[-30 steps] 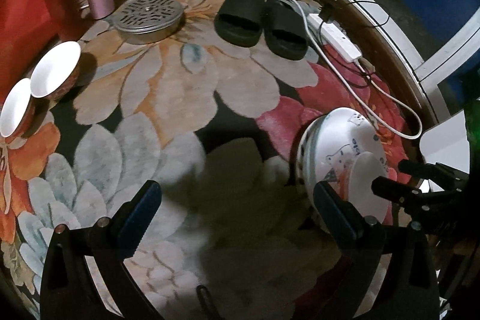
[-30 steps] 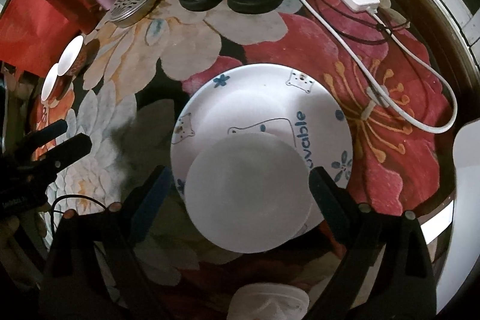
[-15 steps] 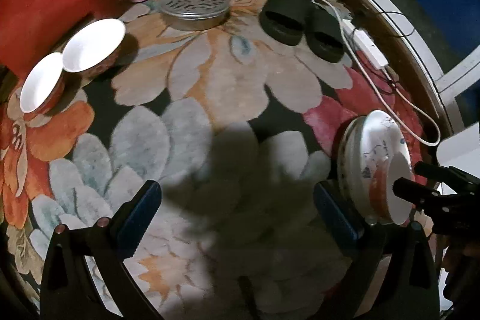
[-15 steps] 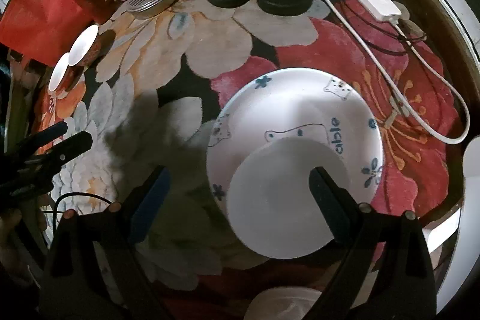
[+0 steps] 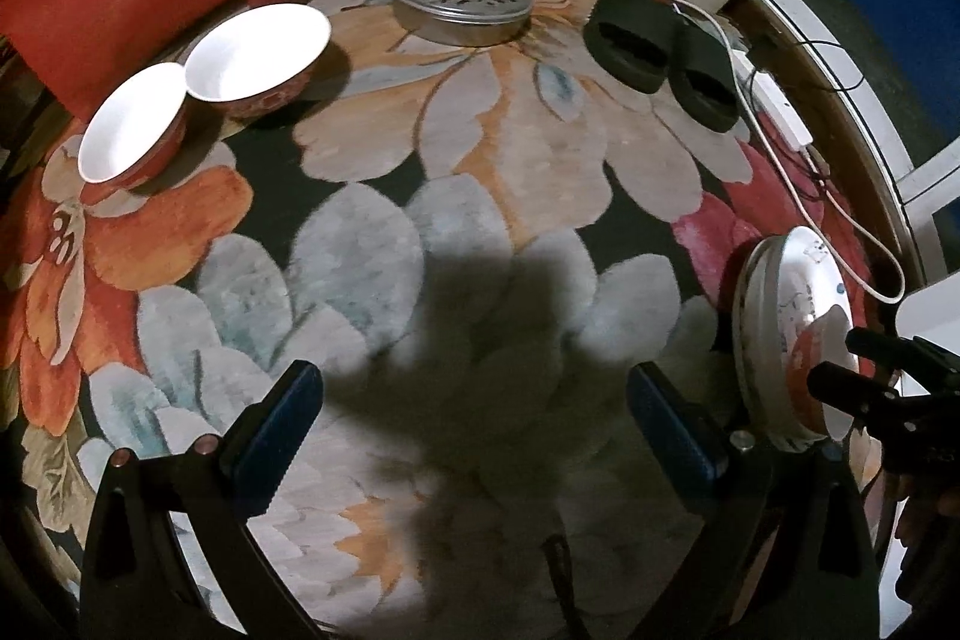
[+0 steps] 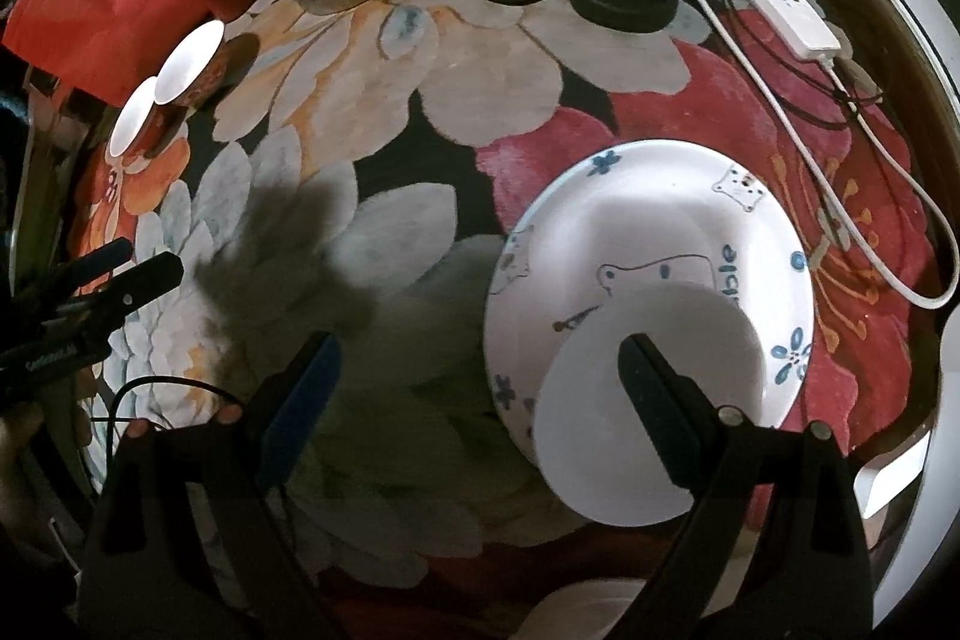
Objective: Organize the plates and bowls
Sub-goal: 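Withdraw the right gripper and move it to the remaining white bowls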
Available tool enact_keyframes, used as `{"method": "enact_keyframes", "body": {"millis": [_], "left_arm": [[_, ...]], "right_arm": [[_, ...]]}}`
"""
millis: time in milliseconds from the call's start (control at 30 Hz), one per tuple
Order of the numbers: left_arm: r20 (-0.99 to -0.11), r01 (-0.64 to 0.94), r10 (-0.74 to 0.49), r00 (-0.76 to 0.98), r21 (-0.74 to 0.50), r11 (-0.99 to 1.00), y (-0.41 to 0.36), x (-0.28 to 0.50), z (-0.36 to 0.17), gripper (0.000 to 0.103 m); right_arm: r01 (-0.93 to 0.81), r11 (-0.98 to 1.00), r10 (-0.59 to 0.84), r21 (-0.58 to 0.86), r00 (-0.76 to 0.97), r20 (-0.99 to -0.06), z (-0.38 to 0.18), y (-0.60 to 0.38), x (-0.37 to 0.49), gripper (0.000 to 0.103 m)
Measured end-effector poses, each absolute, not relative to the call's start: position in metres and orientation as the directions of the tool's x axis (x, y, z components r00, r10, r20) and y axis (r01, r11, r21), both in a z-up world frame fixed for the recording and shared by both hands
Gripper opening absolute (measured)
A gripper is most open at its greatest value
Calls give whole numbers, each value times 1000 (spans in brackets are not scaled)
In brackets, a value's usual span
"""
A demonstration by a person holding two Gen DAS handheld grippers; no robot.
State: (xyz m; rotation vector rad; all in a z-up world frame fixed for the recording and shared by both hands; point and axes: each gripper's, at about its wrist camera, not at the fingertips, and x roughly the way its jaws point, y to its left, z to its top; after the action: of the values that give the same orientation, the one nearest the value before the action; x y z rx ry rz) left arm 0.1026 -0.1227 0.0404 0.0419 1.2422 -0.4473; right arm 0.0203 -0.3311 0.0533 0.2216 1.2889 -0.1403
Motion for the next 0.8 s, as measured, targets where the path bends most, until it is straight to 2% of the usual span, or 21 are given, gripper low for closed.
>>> {"method": "enact_keyframes", "body": {"millis": [800], "left_arm": [[-932, 245, -242, 269, -177, 953, -62, 116, 26, 102]], "right_arm": [[131, 987, 57, 91, 246, -968, 40, -285, 40, 95]]}}
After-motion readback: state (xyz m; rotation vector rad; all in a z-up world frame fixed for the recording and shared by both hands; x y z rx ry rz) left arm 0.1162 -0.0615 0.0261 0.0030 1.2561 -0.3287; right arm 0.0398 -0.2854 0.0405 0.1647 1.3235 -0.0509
